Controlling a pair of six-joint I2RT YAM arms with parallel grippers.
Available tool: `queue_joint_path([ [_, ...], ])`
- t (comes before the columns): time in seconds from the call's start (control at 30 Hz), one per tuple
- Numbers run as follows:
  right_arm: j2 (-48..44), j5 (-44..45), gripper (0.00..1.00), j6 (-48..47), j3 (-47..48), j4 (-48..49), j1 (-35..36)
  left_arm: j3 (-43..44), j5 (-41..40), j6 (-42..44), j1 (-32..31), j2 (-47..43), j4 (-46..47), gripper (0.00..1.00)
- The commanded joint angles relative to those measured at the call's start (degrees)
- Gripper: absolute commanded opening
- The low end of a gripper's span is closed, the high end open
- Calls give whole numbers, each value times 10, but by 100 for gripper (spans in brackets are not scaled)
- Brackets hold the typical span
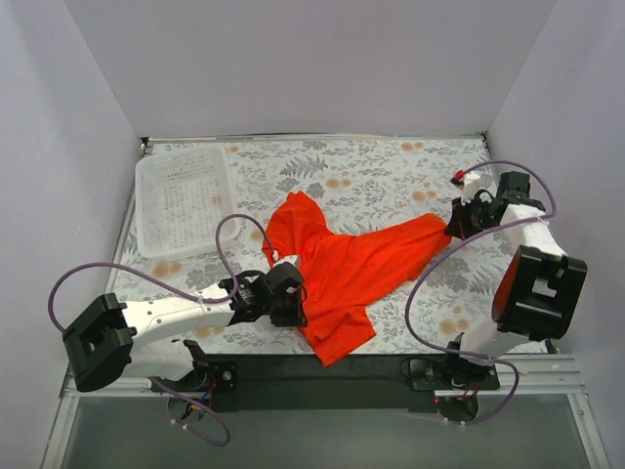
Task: Fold and stack the t-shirts
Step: Flatten the tshirt out
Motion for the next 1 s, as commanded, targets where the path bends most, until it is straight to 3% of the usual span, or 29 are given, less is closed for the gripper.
queue_joint_path([
  [0.0, -117, -42, 1, -3, 4, -14, -2, 77, -87, 25, 9, -73, -62, 0],
  [0.13, -190, -69, 1, 38, 67, -19, -2, 195, -147, 105, 70, -94, -129, 0],
  [0.23, -208, -91, 1, 88, 137, -17, -2, 310, -117, 191, 166, -68, -116, 0],
  [0.27, -199, -99, 1, 121, 202, -13, -1, 346, -111, 230, 189, -53, -108, 0],
  [0.33, -179, -102, 1, 164, 273, -3, -1, 488, -91, 258, 248, 19, -103, 0],
  [0.37, -150, -100, 1, 186, 359, 4, -1, 550, -81, 268, 266, 47, -100, 0],
  [0.4, -133, -99, 1, 233, 401, 21, 0, 661, -73, 283, 293, 82, -98, 0],
  [0.47, -65, -84, 1, 278, 505, 31, 1, 793, -66, 288, 313, 189, -104, 0],
  [0.5, -48, -74, 1, 311, 578, 61, 1, 920, -61, 286, 331, 222, -106, 0],
  [0.57, -34, -44, 1, 344, 597, 119, 0, 982, -54, 278, 346, 279, -79, 0],
  [0.7, -66, -49, 1, 356, 605, 164, -3, 941, -10, 249, 365, 239, 28, 0],
  [0.8, -151, -67, 1, 325, 490, 192, -7, 851, 39, 266, 365, 160, 52, 0],
  [0.93, -281, -97, 1, 213, 192, 189, -14, 584, 109, 270, 365, 6, 63, 0],
  [0.97, -330, -104, 1, 154, 135, 163, -15, 457, 126, 249, 364, -23, 63, 0],
])
